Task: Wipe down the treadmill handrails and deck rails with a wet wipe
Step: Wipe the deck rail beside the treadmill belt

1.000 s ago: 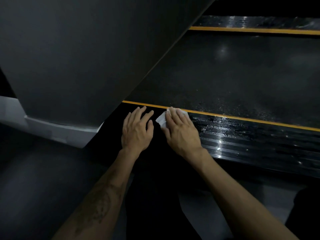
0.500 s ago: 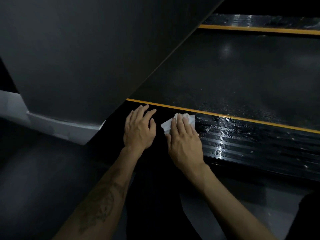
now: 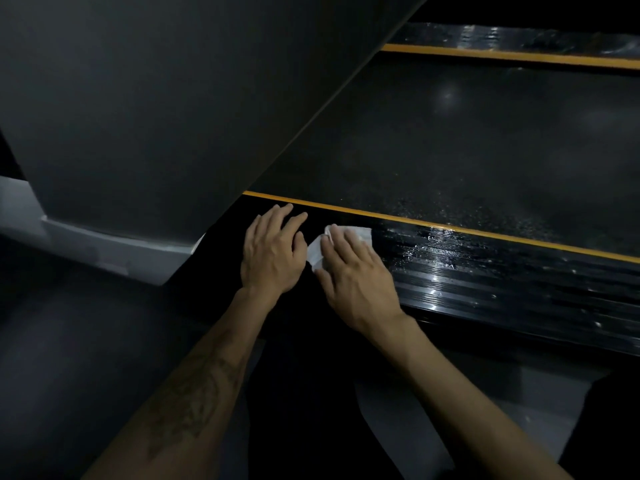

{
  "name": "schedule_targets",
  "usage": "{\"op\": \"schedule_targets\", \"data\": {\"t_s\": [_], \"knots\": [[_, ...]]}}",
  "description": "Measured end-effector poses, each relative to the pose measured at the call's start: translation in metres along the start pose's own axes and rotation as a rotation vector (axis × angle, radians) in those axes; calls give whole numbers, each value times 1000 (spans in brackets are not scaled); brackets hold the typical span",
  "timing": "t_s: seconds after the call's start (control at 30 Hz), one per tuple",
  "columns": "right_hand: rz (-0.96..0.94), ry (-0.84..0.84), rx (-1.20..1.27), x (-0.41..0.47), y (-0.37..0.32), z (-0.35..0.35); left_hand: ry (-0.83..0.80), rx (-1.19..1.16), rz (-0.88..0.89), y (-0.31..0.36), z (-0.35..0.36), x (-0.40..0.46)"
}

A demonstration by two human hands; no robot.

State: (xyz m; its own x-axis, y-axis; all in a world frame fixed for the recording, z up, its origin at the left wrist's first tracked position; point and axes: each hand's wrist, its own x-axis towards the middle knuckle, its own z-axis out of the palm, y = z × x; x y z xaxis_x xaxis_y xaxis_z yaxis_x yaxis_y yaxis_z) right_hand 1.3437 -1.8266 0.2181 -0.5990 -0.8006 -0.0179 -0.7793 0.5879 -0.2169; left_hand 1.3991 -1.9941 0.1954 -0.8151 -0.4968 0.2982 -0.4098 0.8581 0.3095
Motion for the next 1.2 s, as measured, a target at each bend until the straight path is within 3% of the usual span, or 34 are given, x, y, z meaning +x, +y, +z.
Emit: {"op": "schedule_targets", "data": {"t_s": [0.2,0.43,0.6,0.8,0.97,1.2], "knots": [[121,24,0,-13,-3,6,26,2,17,-1,2,-1],[-3,15,2,5,4,2,18,1,12,-3,4,0],[132,68,19,-19,-5,14,49,-20,11,-4,6,-1],[17,58,13,-8,-5,12,36,-24,16,-5,6,0],[101,118,61,-33,-5,19,51,-21,13,-4,7,0],[-58,96,20,-29,5,13,38,-11,21,-5,6,0]]}}
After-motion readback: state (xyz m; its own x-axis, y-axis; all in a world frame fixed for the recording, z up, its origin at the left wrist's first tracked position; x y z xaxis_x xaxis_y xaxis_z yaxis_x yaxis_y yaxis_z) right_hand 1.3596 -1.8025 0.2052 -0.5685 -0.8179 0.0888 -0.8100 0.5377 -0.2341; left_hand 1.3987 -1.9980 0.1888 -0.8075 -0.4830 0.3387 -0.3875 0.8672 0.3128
